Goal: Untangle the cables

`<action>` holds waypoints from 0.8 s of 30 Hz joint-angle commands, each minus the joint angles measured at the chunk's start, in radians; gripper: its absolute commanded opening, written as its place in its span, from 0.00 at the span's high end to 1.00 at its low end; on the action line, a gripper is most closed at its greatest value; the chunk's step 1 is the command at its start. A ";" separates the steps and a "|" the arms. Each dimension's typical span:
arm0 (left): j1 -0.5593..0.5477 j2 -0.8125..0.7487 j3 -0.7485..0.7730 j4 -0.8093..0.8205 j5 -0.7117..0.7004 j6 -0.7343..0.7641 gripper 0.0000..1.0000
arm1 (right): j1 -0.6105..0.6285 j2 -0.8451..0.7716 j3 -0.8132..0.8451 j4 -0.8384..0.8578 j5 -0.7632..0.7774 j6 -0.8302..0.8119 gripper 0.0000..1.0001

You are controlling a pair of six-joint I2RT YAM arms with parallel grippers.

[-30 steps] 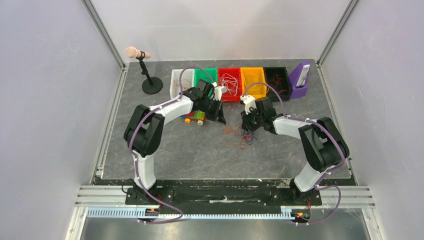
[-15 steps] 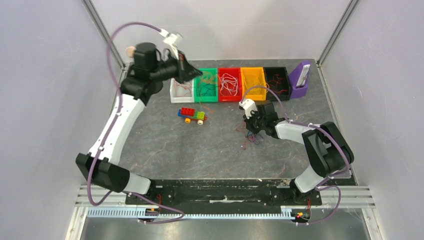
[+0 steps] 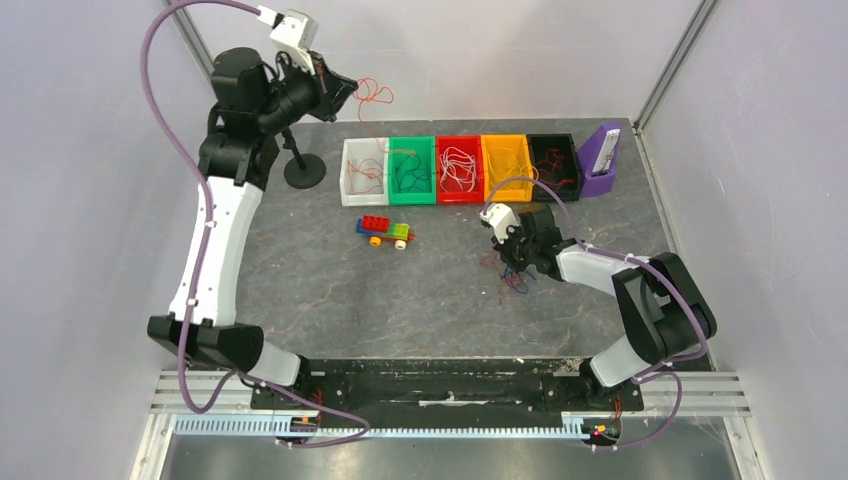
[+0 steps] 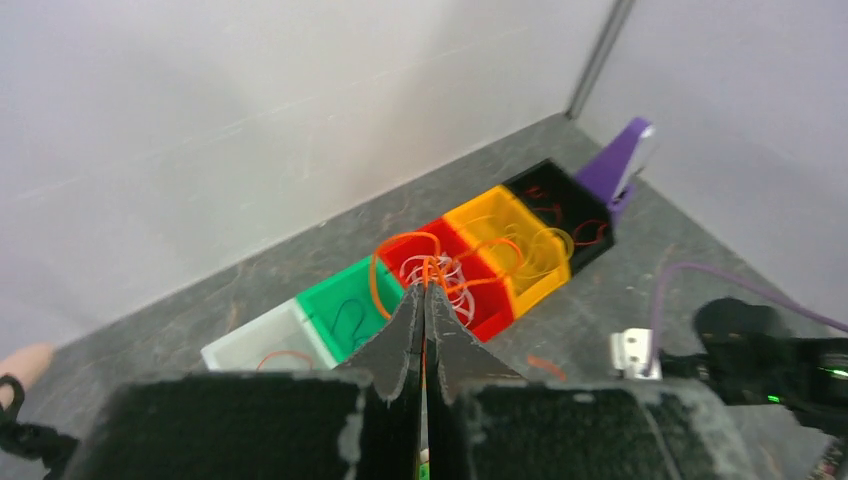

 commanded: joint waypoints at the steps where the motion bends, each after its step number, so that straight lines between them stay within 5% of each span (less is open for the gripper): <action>1: 0.003 0.090 -0.060 0.043 -0.166 0.136 0.98 | -0.009 -0.021 0.023 -0.119 -0.035 0.005 1.00; 15: 0.010 0.450 -0.145 0.283 -0.343 0.225 0.98 | -0.016 -0.027 0.108 -0.163 -0.165 0.058 1.00; 24: 0.010 0.647 -0.116 0.292 -0.528 0.335 0.98 | -0.042 -0.020 0.130 -0.189 -0.187 0.051 1.00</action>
